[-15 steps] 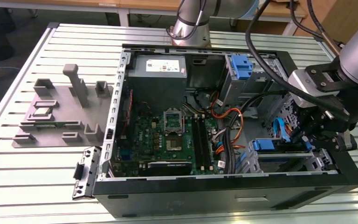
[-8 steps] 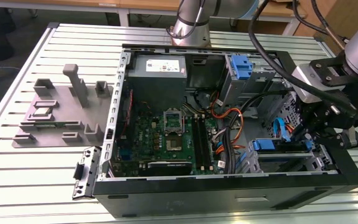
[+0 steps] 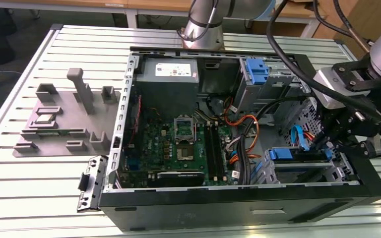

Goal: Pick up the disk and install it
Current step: 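Insert the second disk wire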

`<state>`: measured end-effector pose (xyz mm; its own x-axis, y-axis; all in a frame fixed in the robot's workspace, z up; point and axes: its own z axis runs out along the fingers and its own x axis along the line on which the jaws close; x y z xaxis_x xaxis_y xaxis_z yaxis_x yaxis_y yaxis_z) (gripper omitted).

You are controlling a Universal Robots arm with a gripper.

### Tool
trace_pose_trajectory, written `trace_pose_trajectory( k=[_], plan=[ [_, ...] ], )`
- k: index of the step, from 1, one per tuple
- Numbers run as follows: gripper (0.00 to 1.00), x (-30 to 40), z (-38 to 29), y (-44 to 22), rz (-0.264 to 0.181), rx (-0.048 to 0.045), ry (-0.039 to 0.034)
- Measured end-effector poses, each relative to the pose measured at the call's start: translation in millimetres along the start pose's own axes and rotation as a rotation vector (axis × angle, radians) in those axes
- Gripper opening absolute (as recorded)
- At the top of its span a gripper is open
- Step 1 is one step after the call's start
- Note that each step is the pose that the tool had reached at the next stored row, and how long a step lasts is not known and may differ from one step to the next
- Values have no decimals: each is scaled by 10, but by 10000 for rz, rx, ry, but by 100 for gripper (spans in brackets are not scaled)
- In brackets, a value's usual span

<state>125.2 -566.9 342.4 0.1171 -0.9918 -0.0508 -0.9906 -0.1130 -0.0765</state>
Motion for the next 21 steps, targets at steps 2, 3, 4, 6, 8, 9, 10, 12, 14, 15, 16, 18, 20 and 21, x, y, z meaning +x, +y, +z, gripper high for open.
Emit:
trace_pose_trajectory(
  k=[2, 3, 4, 6, 8, 9, 10, 12, 14, 15, 16, 18, 20, 21],
  plan=[
    [16, 0, 5, 0, 201, 10, 19],
    [16, 1, 6, -1, 283, 13, 27],
    [16, 1, 6, -1, 300, 14, 29],
    [16, 1, 6, 0, 310, 15, 30],
    [16, 0, 11, 0, 387, 20, 35],
    [16, 0, 13, 1, 477, 24, 45],
    [16, 0, 15, 1, 553, 27, 53],
    [16, 1, 16, 2, 583, 29, 54],
    [16, 0, 18, 7, 588, 31, 53],
    [16, 0, 22, 11, 625, 41, 54],
    [16, -1, 25, 14, 690, 54, 61],
    [16, -2, 31, 19, 836, 79, 77],
    [16, -4, 37, 28, 979, 104, 89],
    [16, -5, 39, 31, 1025, 109, 92]
  ],
)
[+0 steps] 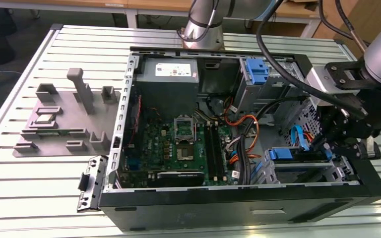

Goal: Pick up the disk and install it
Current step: 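Insert the second disk wire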

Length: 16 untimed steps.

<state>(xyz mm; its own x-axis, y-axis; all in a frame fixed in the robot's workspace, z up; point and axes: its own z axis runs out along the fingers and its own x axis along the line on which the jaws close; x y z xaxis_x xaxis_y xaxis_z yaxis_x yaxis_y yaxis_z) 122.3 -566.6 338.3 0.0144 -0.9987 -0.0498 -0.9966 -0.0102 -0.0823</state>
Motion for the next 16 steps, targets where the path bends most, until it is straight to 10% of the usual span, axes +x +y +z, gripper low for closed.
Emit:
trace_pose_trajectory(
  k=[16],
  plan=[
    [16, 0, 56, 38, 38, 83, 8]
  ],
)
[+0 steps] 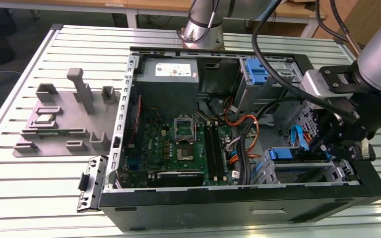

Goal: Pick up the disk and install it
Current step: 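Insert the second disk wire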

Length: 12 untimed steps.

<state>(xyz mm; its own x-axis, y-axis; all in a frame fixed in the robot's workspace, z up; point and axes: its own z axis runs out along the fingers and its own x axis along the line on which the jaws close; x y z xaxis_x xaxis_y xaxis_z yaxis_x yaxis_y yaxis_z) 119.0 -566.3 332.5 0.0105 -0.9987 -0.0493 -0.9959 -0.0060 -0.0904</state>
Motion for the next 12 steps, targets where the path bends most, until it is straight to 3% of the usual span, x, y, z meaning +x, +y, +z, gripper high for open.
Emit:
trace_pose_trajectory(
  k=[12],
  plan=[
    [16, 1, 24, 3, 1, 0, 0]
  ],
)
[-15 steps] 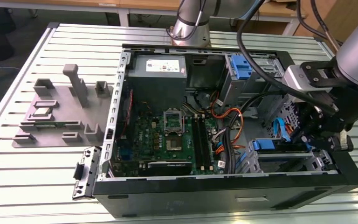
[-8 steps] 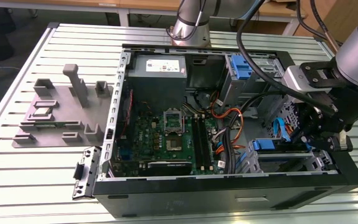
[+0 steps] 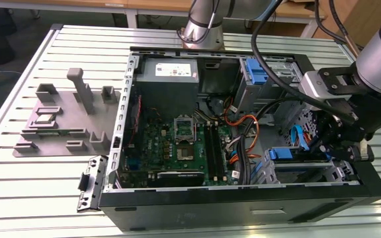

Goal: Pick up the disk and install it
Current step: 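Insert the second disk wire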

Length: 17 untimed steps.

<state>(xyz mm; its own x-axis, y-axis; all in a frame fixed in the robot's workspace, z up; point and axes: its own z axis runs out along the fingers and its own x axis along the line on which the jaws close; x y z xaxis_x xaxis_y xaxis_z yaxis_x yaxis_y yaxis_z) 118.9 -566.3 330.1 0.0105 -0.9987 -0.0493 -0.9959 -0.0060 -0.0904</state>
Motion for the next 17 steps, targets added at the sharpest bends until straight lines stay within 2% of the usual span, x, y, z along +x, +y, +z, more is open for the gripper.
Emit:
trace_pose_trajectory(
  k=[12, 13, 14, 15, 17],
  plan=[
    [17, 1, 16, 5, 1, 0, -8],
    [23, 1, 16, 6, 1, 0, -8],
    [23, 1, 15, 6, 0, 0, -6],
    [29, 0, 14, 6, 0, 0, -2],
    [29, 1, 13, 7, 1, 0, -2]
  ],
)
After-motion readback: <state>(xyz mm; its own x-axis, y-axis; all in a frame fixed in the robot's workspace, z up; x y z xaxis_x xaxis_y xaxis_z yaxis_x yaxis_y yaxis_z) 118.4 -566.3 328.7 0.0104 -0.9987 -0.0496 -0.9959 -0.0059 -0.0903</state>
